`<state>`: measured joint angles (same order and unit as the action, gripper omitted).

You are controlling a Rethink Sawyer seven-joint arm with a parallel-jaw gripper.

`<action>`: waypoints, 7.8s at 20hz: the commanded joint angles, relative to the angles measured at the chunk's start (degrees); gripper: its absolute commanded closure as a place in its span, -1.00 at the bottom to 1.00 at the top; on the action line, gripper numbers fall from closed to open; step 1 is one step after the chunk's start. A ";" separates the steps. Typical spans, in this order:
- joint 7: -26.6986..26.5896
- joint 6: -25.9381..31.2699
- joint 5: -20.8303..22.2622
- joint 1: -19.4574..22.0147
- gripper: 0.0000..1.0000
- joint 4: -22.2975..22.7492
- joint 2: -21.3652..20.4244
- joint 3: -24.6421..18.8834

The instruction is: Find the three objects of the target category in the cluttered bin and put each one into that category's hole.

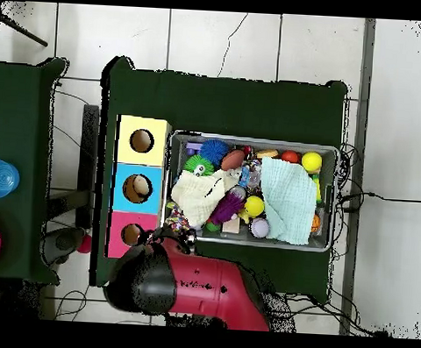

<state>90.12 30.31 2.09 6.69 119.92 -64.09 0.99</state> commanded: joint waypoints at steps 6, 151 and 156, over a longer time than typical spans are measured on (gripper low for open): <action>-0.49 -3.03 7.89 5.88 -1.00 -11.83 8.58 -3.55; -50.11 21.31 45.95 33.78 -1.00 -21.22 31.02 -34.23; -49.95 22.56 44.24 33.33 -1.00 -20.79 30.41 -33.92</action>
<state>40.73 45.31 47.90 40.67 94.93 -34.53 -36.18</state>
